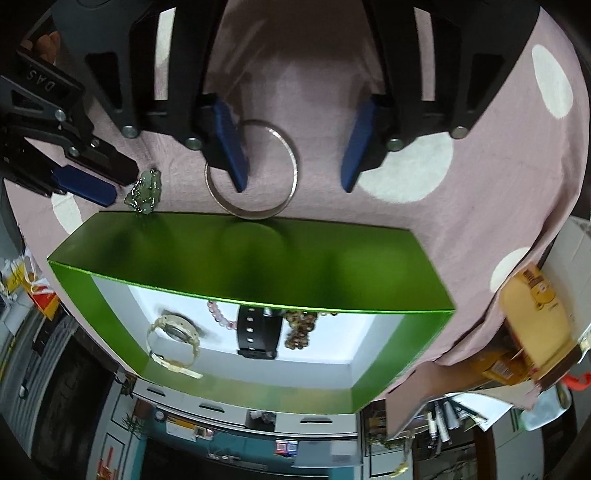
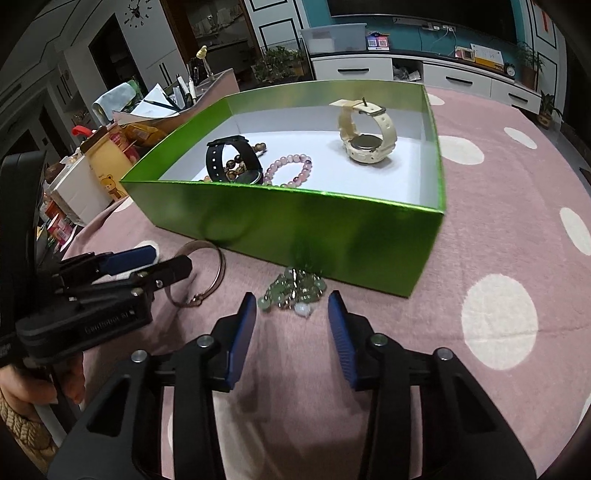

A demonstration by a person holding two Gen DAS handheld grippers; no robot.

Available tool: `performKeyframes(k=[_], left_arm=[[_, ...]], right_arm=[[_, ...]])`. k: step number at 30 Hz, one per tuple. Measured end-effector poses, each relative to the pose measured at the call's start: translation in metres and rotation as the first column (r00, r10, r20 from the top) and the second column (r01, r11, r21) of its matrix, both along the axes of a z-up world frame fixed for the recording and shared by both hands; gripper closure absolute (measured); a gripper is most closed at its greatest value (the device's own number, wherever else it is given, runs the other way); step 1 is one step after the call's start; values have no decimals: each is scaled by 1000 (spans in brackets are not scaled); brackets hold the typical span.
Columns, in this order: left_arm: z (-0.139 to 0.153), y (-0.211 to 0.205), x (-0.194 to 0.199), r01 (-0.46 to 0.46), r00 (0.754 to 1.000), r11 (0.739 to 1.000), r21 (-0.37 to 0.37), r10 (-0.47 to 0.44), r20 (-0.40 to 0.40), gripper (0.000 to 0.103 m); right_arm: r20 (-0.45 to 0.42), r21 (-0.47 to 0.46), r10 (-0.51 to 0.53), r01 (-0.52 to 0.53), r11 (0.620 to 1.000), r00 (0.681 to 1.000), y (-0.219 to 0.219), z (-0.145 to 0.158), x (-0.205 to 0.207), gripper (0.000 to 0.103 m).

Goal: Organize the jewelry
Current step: 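Grasp the silver bangle with the left gripper while the right gripper grasps the green jade pendant, then lower the bangle and jade pendant into the green box and open both grippers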

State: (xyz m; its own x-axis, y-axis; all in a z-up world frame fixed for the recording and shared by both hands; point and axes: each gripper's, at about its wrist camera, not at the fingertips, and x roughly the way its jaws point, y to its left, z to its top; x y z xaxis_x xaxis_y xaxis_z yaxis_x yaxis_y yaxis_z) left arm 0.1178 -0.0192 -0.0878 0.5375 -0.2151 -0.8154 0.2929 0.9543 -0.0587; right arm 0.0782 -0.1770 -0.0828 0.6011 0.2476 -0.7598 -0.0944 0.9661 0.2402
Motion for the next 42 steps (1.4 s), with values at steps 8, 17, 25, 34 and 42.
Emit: performKeyframes(k=[8, 17, 25, 34, 42], left_arm=[[-4, -10, 0, 52, 998, 998, 21, -53, 38, 84], [-5, -4, -4, 53, 998, 998, -45, -52, 17, 100], [6, 10, -21, 31, 999, 995, -98, -29, 16, 100], [34, 25, -48, 8, 998, 989, -146, 0, 59, 100], [60, 34, -68, -12, 995, 987, -159, 28, 98, 100]], right_arm=[[11, -50, 14, -14, 999, 1000, 8, -5, 10, 79], [26, -65, 52, -50, 997, 998, 12, -2, 3, 94], [100, -39, 31, -27, 999, 995, 0, 23, -25, 95], [172, -14, 15, -13, 1000, 985, -12, 51, -57, 94], [217, 8, 5, -7, 1000, 976, -17, 69, -74, 94]])
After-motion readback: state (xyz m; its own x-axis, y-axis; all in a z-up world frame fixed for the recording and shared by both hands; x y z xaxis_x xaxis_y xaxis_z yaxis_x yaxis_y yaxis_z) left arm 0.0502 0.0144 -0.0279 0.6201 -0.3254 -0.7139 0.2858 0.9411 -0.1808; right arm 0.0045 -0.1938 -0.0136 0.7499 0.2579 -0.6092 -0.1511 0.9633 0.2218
